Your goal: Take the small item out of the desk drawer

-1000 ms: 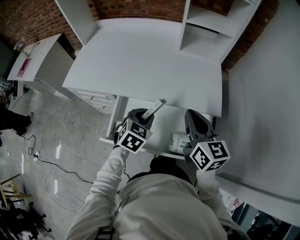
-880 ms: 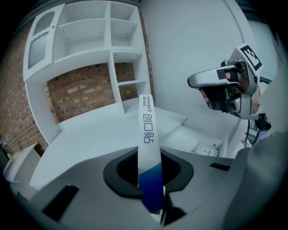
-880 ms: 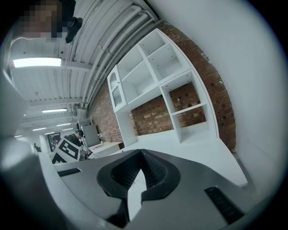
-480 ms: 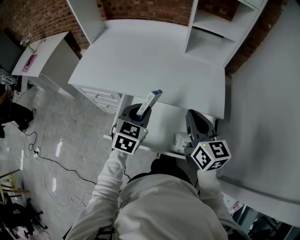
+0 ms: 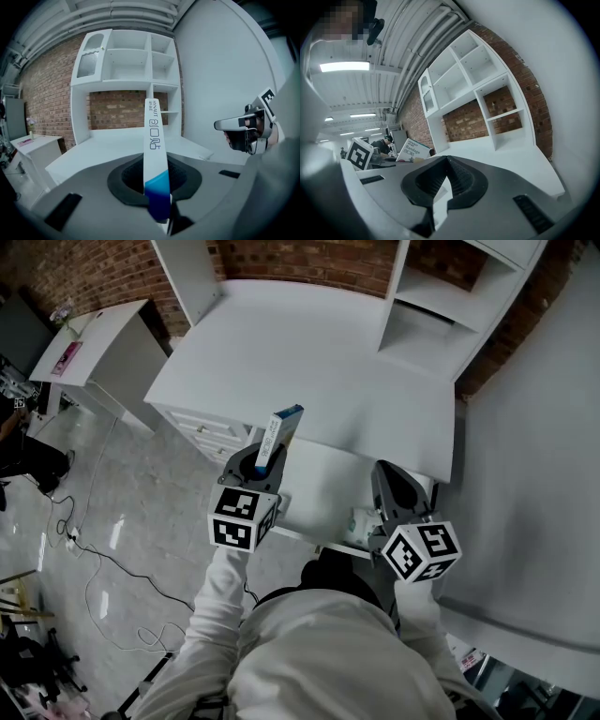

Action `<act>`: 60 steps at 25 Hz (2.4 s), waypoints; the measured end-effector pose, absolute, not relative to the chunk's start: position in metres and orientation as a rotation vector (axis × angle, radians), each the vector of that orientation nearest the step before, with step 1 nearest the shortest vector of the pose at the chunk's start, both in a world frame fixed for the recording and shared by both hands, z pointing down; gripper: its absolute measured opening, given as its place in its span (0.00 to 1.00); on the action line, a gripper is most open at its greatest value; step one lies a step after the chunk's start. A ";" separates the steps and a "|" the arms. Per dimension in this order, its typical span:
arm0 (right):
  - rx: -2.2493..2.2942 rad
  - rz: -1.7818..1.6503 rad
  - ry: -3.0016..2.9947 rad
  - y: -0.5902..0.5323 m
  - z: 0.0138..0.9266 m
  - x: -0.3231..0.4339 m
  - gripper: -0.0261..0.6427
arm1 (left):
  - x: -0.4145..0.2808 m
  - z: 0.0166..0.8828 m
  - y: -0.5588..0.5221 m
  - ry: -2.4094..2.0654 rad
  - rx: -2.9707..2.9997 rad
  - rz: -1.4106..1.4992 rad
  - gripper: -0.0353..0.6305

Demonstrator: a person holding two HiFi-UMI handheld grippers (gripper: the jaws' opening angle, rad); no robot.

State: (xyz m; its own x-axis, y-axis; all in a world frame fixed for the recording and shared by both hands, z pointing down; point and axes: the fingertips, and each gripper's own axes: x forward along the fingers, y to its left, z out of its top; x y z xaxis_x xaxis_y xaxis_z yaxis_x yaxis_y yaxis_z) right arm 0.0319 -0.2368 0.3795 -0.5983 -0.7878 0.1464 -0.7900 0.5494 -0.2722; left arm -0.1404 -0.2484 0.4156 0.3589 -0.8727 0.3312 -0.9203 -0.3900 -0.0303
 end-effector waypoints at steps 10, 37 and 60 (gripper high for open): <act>1.361 0.474 -2.786 -0.229 0.373 0.020 0.08 | -0.175 0.386 -0.233 -1.813 2.388 0.188 0.16; 1.365 0.417 -2.805 -0.212 0.364 0.016 0.08 | -0.223 0.337 -0.191 -2.050 2.329 -0.084 0.16; 1.363 0.335 -2.777 -0.214 0.362 0.009 0.08 | -0.237 0.331 -0.189 -2.066 2.311 -0.147 0.16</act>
